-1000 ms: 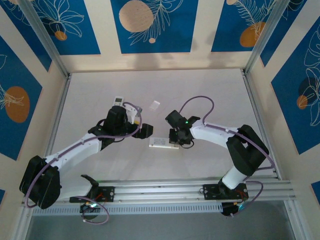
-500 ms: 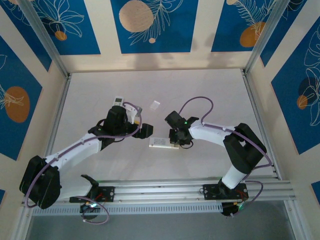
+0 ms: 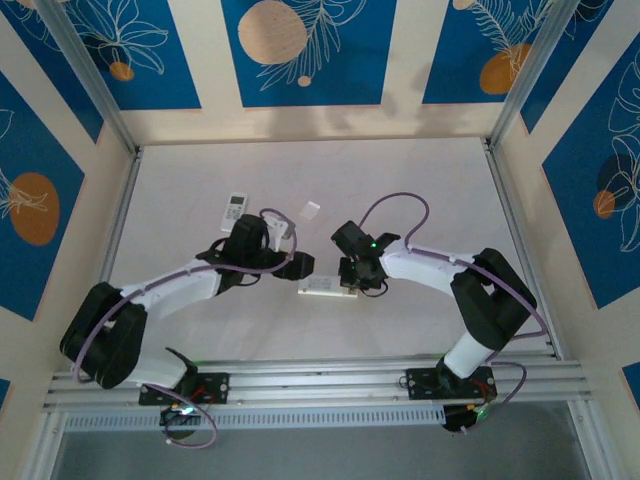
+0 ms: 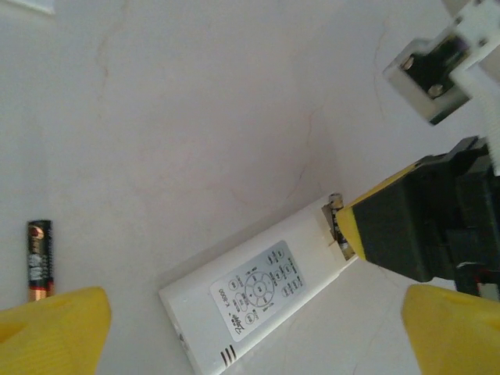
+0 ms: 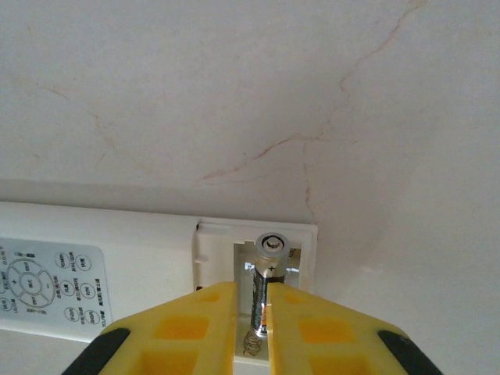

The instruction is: Load the batteries into the remote control

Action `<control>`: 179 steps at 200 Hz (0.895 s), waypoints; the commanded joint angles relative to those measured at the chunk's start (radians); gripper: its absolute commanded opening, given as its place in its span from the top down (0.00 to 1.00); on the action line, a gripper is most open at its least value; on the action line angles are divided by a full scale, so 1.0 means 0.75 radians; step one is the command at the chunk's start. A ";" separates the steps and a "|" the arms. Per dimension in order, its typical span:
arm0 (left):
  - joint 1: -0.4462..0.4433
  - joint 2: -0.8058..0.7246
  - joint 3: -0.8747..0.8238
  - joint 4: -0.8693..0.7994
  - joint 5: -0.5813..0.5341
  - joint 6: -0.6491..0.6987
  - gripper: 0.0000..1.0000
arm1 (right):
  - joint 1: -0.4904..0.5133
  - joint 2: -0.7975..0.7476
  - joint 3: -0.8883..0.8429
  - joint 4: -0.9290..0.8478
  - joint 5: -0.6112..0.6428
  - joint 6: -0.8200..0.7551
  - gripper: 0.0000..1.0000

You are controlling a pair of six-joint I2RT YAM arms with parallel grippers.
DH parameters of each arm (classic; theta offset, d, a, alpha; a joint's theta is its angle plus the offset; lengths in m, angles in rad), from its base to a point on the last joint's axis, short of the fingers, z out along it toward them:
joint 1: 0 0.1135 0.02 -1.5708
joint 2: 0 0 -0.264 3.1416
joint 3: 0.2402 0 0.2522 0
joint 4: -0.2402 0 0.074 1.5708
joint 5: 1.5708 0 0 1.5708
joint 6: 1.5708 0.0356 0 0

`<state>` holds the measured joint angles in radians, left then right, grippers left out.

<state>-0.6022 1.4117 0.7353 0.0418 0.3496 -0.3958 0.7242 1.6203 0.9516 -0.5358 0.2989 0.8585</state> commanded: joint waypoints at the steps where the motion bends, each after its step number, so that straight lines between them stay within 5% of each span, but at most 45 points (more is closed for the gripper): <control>1: -0.029 0.056 -0.007 0.074 0.042 -0.051 0.11 | -0.002 0.023 -0.005 -0.012 -0.030 0.033 0.82; 100: -0.054 0.148 -0.007 0.058 -0.032 -0.070 0.21 | -0.031 -0.121 -0.005 -0.021 -0.040 0.043 0.78; 179: -0.071 0.232 0.029 -0.056 -0.075 -0.125 0.37 | -0.050 -0.038 -0.026 0.003 -0.041 0.056 0.79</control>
<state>-0.6399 1.5631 0.7322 0.0475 0.3130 -0.4820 0.6868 1.5639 0.9390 -0.5327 0.2733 0.8791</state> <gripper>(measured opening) 0.640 0.217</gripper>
